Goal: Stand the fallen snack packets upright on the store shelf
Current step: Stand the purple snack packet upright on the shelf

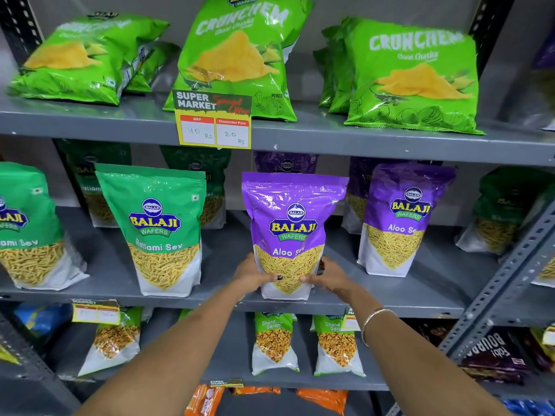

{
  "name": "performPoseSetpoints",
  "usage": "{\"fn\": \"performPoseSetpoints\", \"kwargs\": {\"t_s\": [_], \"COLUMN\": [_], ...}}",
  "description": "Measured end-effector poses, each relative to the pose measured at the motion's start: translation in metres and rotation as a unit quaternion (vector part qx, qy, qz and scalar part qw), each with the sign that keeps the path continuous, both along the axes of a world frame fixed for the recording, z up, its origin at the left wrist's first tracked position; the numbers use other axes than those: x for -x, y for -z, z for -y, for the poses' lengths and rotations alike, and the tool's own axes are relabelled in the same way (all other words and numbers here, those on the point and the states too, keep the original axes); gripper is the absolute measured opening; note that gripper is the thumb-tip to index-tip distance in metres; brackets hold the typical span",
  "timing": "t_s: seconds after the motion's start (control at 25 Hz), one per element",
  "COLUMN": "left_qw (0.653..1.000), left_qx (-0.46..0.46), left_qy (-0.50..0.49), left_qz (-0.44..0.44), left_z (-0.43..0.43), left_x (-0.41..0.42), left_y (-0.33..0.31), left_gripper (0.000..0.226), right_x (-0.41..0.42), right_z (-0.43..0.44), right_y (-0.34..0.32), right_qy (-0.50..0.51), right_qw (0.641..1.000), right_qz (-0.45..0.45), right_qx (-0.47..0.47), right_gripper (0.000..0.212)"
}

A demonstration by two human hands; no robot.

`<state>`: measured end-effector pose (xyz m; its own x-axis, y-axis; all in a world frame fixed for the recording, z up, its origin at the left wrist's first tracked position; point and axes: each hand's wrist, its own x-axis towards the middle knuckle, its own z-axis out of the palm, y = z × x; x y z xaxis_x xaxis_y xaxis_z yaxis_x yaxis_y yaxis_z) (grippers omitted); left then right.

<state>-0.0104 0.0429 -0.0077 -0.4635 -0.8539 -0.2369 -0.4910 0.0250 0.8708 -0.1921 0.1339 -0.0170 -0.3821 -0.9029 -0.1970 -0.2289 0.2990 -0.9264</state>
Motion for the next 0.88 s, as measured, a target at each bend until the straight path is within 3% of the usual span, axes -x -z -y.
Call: {"fn": "performPoseSetpoints", "kwargs": {"t_s": [0.16, 0.24, 0.32, 0.4, 0.44, 0.52, 0.64, 0.68, 0.8, 0.88], "left_qw": [1.000, 0.993, 0.961, 0.910, 0.893, 0.891, 0.936, 0.956, 0.990, 0.997], "left_qx": [-0.005, -0.042, -0.122, -0.202, -0.218, -0.203, -0.123, -0.093, -0.020, 0.011], "left_qy": [0.004, 0.030, 0.115, 0.230, 0.275, 0.316, 0.283, 0.247, 0.133, 0.071], "left_qz": [0.031, 0.102, 0.220, 0.280, 0.280, 0.254, 0.170, 0.130, 0.044, -0.027], "left_z": [0.002, -0.001, -0.007, -0.017, -0.023, -0.037, -0.058, -0.060, -0.063, -0.060], "left_x": [0.001, 0.000, 0.001, 0.010, 0.019, 0.050, 0.110, 0.136, 0.208, 0.246], "left_y": [-0.003, -0.007, -0.016, -0.024, -0.027, -0.027, -0.021, -0.014, -0.006, 0.000], "left_gripper": [0.075, 0.077, 0.063, 0.045, 0.034, 0.021, 0.011, 0.014, 0.072, 0.079], "right_x": [0.002, 0.008, 0.023, 0.052, 0.066, 0.102, 0.162, 0.183, 0.247, 0.292], "right_z": [-0.002, -0.006, -0.018, -0.033, -0.042, -0.063, -0.090, -0.096, -0.090, -0.067], "right_y": [0.000, 0.001, -0.003, -0.005, -0.008, -0.013, -0.011, -0.009, 0.011, 0.044], "right_qy": [0.000, 0.008, 0.030, 0.047, 0.062, 0.111, 0.168, 0.168, 0.170, 0.146], "right_qw": [1.000, 0.998, 0.991, 0.980, 0.974, 0.964, 0.954, 0.958, 0.980, 0.989], "right_qz": [0.002, -0.030, -0.101, -0.140, -0.148, -0.157, -0.179, -0.170, -0.074, -0.008], "right_qx": [-0.016, -0.047, -0.086, -0.136, -0.158, -0.185, -0.175, -0.159, -0.070, 0.001], "right_gripper": [0.068, 0.072, 0.067, 0.040, 0.030, 0.037, 0.026, 0.034, 0.098, 0.113]}}
